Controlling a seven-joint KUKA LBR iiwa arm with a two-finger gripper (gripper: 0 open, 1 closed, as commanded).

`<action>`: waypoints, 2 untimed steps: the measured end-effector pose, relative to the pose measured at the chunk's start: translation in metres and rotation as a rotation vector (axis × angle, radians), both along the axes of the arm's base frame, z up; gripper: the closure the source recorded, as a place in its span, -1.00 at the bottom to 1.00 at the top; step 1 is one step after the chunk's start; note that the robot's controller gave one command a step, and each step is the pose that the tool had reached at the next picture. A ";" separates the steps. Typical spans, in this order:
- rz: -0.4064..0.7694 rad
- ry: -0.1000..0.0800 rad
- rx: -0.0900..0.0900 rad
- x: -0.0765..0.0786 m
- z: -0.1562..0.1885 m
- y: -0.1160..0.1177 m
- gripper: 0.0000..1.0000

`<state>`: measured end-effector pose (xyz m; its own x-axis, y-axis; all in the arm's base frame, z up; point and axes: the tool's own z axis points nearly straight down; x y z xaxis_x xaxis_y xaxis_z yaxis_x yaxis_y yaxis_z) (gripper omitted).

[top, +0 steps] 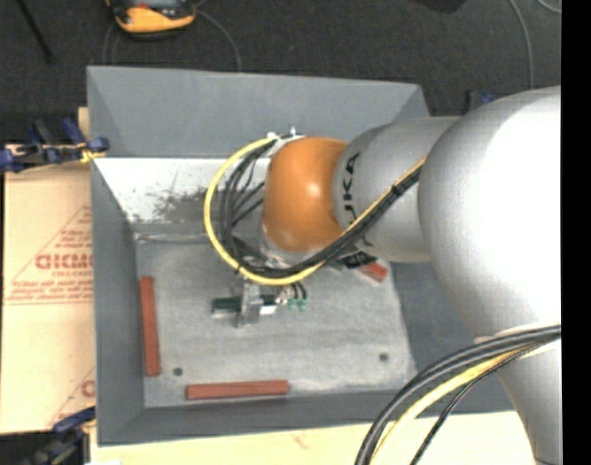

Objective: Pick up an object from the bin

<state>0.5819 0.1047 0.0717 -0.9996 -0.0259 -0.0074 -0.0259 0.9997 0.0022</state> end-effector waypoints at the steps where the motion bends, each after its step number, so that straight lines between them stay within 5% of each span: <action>1: 0.000 0.000 0.000 0.000 0.000 0.000 1.00; 2: 0.000 0.004 -0.001 -0.001 0.003 0.000 1.00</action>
Offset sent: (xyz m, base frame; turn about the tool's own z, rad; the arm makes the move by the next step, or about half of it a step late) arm -0.0001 -0.0002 0.0232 0.0000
